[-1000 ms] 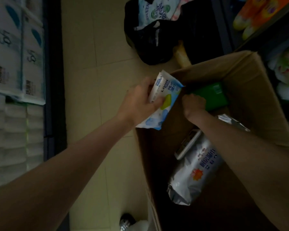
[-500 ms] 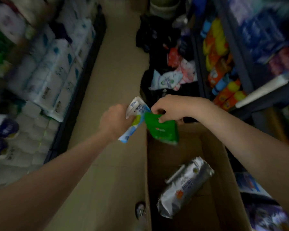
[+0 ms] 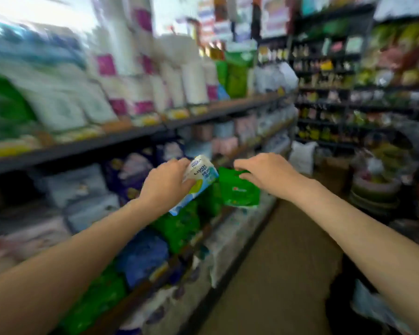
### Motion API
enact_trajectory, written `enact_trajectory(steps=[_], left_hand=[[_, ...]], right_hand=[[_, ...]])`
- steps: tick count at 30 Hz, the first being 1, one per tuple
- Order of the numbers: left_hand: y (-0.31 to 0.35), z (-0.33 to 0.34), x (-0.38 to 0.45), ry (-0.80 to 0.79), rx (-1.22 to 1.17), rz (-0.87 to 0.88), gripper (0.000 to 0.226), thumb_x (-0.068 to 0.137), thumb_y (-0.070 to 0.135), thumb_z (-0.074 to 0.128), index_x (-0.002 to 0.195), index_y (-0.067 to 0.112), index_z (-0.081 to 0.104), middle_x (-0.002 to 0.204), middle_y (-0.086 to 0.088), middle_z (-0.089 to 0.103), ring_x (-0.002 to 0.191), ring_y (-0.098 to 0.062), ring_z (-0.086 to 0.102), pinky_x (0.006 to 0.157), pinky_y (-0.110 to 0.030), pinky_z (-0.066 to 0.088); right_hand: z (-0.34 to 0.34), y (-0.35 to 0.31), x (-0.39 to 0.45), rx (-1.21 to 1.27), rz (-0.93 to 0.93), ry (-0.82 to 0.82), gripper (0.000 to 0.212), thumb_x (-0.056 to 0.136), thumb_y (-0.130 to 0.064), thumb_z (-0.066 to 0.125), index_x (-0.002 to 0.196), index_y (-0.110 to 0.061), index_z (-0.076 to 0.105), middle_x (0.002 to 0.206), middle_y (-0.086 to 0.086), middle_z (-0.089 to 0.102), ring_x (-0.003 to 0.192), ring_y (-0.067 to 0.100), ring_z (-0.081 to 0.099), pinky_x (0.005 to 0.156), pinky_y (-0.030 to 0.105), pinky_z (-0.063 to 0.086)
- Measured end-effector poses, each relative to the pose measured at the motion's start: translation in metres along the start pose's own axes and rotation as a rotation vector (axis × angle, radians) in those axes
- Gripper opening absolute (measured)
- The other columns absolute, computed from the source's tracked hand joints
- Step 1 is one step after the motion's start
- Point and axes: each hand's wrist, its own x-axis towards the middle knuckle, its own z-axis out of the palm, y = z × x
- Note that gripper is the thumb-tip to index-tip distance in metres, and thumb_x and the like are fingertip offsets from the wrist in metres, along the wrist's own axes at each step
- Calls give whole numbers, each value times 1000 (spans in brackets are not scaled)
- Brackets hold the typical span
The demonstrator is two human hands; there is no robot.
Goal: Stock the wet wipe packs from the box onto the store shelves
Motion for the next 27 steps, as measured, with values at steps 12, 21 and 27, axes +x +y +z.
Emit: enact_trajectory(steps=[12, 21, 27], left_hand=[[-165, -227, -15, 281, 221, -175, 27, 90, 33, 55, 101, 9, 57, 91, -7, 61, 83, -29, 60, 70, -38, 46], [-208, -297, 24, 454, 436, -262, 20, 91, 37, 52, 89, 17, 54, 71, 6, 45, 73, -19, 47, 76, -35, 35], [-224, -310, 44, 317, 383, -360, 30, 87, 29, 60, 110, 11, 62, 93, -7, 64, 79, -21, 58, 70, -28, 48]], right_hand=[[-138, -164, 217, 428, -122, 507, 13, 93, -25, 55, 93, -13, 59, 88, 5, 63, 75, 20, 56, 53, 23, 36], [-146, -237, 345, 533, -348, 490, 14, 90, -22, 58, 96, -9, 59, 95, 9, 63, 83, 24, 56, 67, 28, 37], [-110, -300, 393, 360, -492, 272, 22, 96, -19, 46, 112, -5, 54, 110, 14, 57, 102, 29, 56, 76, 33, 43]])
